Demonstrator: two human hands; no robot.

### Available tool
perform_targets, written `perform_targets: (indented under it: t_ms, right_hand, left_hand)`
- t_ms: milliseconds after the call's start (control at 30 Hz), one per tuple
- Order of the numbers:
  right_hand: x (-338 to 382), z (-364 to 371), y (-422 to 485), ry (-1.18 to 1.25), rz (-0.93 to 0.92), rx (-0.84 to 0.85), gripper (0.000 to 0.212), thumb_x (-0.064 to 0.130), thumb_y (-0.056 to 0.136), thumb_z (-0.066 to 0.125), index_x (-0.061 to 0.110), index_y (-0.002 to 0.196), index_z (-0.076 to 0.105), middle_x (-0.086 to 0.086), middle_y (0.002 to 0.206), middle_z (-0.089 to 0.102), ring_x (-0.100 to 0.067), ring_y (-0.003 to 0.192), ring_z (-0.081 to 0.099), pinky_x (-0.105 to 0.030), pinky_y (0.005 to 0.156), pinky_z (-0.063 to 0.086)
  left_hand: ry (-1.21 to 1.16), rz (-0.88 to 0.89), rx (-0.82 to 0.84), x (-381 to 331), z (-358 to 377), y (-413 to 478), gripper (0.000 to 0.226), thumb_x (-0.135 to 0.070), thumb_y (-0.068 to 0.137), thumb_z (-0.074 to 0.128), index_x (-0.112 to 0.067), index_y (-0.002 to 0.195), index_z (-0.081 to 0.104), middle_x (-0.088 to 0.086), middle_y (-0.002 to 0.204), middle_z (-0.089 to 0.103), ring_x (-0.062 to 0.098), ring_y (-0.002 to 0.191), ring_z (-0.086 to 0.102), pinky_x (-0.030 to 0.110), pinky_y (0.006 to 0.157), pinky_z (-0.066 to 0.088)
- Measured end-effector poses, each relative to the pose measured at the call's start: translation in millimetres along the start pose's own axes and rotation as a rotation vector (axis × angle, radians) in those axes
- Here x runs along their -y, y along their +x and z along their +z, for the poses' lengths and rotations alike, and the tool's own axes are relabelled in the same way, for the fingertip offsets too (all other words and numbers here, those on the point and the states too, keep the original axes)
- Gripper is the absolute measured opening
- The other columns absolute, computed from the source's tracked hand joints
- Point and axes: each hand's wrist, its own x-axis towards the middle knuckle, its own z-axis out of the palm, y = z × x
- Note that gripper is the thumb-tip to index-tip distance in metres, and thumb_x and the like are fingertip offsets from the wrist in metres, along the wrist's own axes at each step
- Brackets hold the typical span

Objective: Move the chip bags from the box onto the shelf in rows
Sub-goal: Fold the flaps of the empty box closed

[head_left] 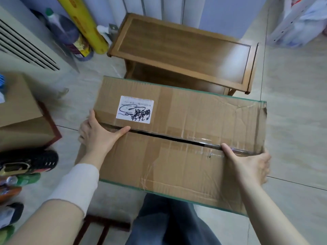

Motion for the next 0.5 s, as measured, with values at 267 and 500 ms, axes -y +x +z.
perform_targets:
  t_ms: [267, 500]
  right_hand:
    - [-31, 128, 49, -0.005, -0.029, -0.013, 0.111, 0.065, 0.052, 0.075, 0.007, 0.134, 0.029, -0.014, 0.139, 0.037, -0.032, 0.132, 0.029, -0.048, 0.103, 0.025]
    - [-32, 178, 63, -0.009, -0.083, -0.096, 0.111, 0.066, 0.054, 0.072, 0.008, 0.137, 0.027, -0.014, 0.141, 0.036, -0.029, 0.133, 0.027, -0.048, 0.102, 0.023]
  left_hand:
    - [-0.015, 0.034, -0.018, 40, 107, 89, 0.119, -0.06, 0.056, 0.077, -0.026, 0.147, 0.008, 0.015, 0.147, 0.023, 0.03, 0.138, 0.017, 0.049, 0.111, 0.014]
    - [0.038, 0.085, -0.063, 42, 137, 130, 0.118, -0.064, 0.056, 0.075, -0.028, 0.147, 0.009, 0.016, 0.147, 0.024, 0.029, 0.138, 0.016, 0.045, 0.112, 0.013]
